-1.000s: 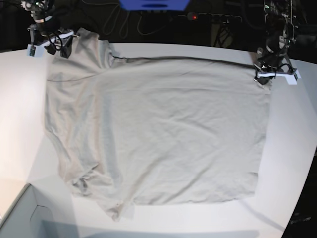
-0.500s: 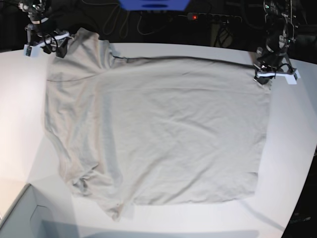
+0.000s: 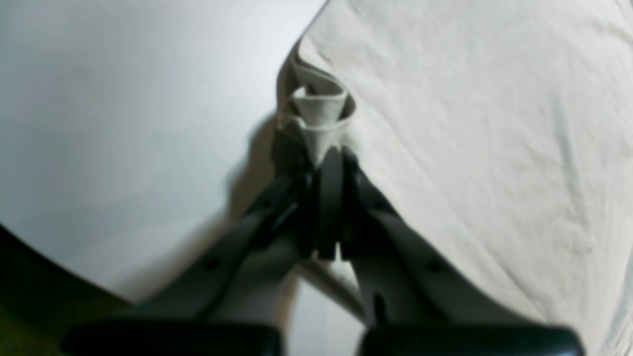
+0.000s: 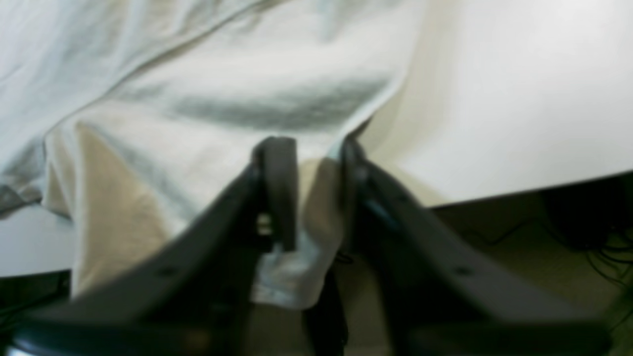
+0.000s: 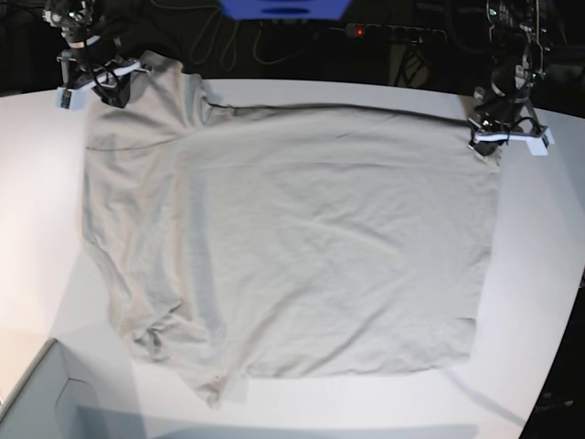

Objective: Layout the t-shirt on the table in an organized manner, then fold the t-shirt properly
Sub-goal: 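Lift the shirt edge with both grippers and pull it toward the robot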

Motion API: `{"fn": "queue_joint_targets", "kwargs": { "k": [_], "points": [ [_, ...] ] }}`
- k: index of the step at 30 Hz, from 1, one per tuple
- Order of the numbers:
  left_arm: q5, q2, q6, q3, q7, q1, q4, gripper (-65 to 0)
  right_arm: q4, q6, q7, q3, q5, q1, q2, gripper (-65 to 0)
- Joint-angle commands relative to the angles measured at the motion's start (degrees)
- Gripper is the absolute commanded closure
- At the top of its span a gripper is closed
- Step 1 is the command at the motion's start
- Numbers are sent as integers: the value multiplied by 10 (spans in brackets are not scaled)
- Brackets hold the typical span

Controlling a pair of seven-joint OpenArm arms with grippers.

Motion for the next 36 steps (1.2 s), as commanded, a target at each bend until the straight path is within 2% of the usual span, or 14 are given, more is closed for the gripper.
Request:
{"fn": "queue_joint_targets", "kwargs": {
  "k": [1,2,8,9,12,13,16,22,29,36],
  "points": [
    [-4,-7,-5,-4,-7,1,5,0,8,-2,9,3,5,-12,5,-18],
    [-4,-7,-5,-4,-7,1,6,0,11,-2,9,2,5,-16,5,0],
    [-5,-7,-5,-5,-7,16,28,0,16,1,16,7,8,-34,5,0],
    [-6,-7,-5,-11,-7,17,29,0,27,7,16,7,8,-39,6,0],
    [-6,-4,-5,-33,-7,23,29,0,72,55,15,8,8,-56,1,0],
    [-7,-5,-5,-36,-7,24,30,0,88,59,15,8,9,-62,1,0],
    [-7,-7,-6,-42,-7,32,33,0,128,61,15,8,9,-72,-15,0],
    [-7,-4,-6,-62,-7,46,84,0,174,62,15,7,9,-78,-18,0],
    [-4,-3,-1,-57,-7,12,84,0,193,62,14,7,9,-30,-17,0],
    [-2,-6,-1,-60,-7,-50,84,0,189,62,9,3,6,54,-14,0]
  ]
}}
